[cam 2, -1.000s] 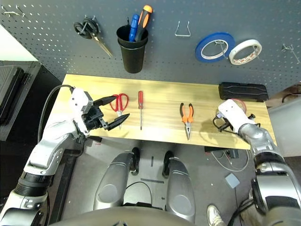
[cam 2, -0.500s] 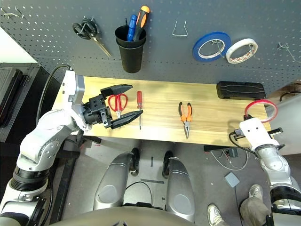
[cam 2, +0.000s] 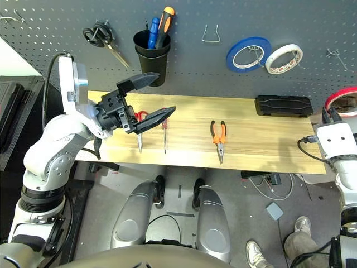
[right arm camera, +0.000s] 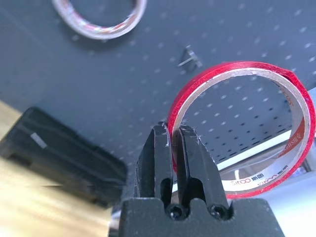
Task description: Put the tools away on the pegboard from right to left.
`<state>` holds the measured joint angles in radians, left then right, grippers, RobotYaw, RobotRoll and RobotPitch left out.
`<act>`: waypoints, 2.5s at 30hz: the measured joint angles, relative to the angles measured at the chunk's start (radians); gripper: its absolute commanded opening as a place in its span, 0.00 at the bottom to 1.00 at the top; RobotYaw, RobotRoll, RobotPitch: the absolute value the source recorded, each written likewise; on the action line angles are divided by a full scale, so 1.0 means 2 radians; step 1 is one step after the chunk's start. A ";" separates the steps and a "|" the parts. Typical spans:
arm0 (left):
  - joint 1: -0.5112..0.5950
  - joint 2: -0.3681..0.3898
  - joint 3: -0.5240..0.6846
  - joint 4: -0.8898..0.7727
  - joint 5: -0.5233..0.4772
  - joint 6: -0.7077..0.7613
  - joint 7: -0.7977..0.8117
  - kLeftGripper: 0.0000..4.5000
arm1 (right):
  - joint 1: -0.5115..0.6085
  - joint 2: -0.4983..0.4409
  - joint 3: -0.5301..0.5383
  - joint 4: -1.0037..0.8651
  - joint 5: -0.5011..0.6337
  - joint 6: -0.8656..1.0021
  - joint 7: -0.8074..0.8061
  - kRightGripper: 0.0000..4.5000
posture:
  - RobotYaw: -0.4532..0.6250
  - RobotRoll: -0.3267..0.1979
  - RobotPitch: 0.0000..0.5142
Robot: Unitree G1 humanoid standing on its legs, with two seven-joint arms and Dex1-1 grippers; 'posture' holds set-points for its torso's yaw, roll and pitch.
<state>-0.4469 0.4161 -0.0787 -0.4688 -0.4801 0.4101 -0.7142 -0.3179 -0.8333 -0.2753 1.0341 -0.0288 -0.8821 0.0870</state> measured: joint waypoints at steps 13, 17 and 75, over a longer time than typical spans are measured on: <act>-0.001 -0.003 -0.013 0.028 0.034 -0.022 0.010 1.00 | -0.161 -0.009 0.039 0.077 -0.026 0.109 0.029 0.00 | 0.59 0.62 0.50; -0.001 -0.002 -0.014 0.028 0.041 -0.021 0.016 1.00 | -0.221 -0.006 0.069 0.099 -0.050 0.170 0.034 0.00 | 0.60 0.62 0.51; 0.015 0.133 -0.096 0.107 0.219 0.008 -0.065 1.00 | -0.073 0.304 0.070 -0.334 0.121 0.882 0.003 1.00 | 0.59 0.62 0.54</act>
<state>-0.4175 0.6815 -0.2707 -0.2541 -0.0431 0.4259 -0.8434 -0.4643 -0.2260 -0.1360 0.3665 0.2132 0.8824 0.0931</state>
